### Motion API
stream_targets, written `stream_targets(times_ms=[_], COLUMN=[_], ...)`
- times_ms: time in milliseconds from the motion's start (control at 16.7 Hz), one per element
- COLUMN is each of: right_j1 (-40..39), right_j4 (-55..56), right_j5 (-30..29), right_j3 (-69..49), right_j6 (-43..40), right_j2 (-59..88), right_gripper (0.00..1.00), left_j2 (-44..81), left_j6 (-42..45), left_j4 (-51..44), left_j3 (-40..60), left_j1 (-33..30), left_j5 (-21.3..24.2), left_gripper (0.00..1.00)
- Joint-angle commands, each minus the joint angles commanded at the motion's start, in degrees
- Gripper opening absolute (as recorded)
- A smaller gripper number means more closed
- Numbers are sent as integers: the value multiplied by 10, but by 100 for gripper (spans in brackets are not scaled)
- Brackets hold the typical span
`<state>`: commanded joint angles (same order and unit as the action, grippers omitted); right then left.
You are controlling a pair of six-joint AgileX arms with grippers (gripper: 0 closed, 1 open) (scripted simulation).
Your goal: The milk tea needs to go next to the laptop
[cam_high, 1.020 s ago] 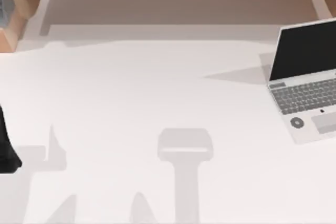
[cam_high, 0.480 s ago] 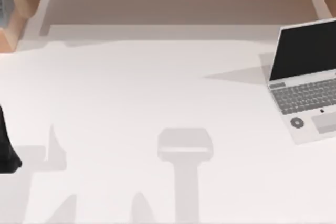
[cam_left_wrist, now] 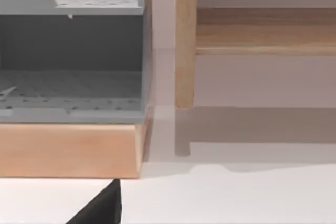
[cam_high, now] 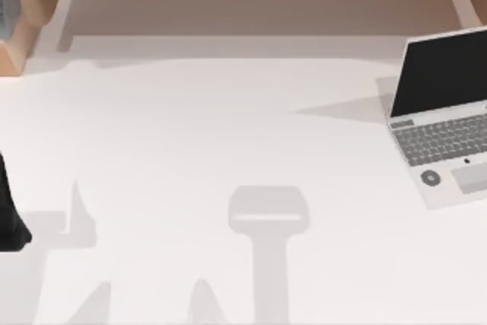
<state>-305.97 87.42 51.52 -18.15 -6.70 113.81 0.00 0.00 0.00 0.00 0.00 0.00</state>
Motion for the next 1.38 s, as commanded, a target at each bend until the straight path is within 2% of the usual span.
stream_targets(times_ms=[180, 420, 1200, 1380], right_j1=[-40, -44, -44, -44], right_j4=[4, 4, 4, 4], right_j5=[-40, -44, -44, -44], right_j3=[-22, -24, -24, -24], right_j6=[9, 9, 9, 9], right_j2=[20, 22, 22, 22], right_gripper=[100, 100, 2, 0], left_j2=[0, 0, 0, 0], left_j6=[0, 0, 0, 0], left_j4=[0, 0, 0, 0], left_j3=[0, 0, 0, 0], left_j1=[0, 0, 0, 0], left_j5=[0, 0, 0, 0], left_gripper=[100, 100, 100, 100])
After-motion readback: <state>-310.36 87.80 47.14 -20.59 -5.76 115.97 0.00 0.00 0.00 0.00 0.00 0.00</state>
